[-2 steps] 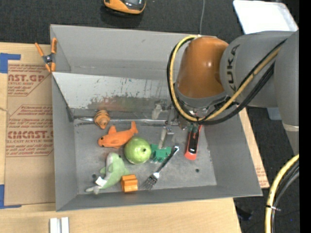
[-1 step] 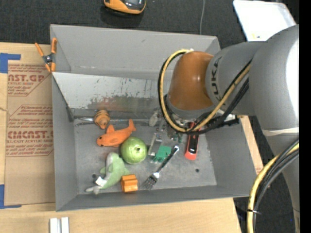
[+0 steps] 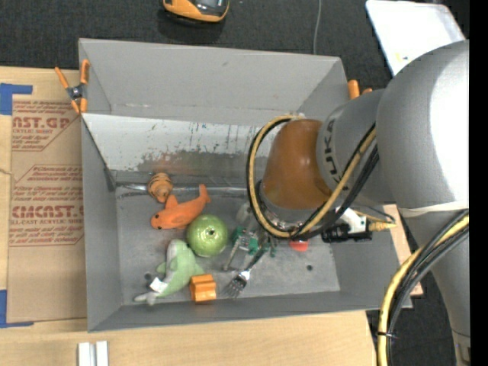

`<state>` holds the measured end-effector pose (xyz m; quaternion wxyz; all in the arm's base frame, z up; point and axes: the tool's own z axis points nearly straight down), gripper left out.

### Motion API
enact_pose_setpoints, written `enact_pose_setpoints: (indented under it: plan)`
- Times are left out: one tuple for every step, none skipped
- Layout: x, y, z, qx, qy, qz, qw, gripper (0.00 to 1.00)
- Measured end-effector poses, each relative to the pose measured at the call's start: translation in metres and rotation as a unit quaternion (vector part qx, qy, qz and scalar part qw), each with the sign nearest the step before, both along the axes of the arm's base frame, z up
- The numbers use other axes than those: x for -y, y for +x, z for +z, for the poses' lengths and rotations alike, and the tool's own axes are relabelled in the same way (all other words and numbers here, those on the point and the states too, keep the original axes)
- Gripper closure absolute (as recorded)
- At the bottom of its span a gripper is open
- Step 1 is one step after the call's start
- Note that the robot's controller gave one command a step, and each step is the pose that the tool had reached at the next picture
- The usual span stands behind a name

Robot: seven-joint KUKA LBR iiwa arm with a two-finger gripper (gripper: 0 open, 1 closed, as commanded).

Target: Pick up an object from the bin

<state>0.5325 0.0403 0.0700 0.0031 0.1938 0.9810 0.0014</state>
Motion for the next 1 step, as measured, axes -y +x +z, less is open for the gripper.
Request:
enact_pose_setpoints:
  plan:
    - [0.0510, -0.0134, 0.0011, 0.0011, 0.000, 0.120, 0.9928, 0.00]
